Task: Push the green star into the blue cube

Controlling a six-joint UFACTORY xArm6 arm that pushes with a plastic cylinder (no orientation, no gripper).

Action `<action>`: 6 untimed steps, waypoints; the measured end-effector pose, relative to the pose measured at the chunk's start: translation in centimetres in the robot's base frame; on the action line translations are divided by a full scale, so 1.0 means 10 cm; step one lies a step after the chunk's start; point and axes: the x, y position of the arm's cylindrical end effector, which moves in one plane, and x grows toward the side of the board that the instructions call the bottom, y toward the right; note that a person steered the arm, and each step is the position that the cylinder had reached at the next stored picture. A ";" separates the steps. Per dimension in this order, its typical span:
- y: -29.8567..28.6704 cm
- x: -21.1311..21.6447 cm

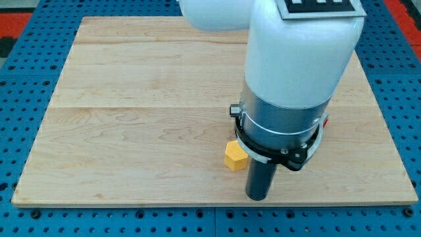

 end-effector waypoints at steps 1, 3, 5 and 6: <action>0.16 -0.02; 0.56 -0.19; 0.01 -0.39; -0.59 -0.46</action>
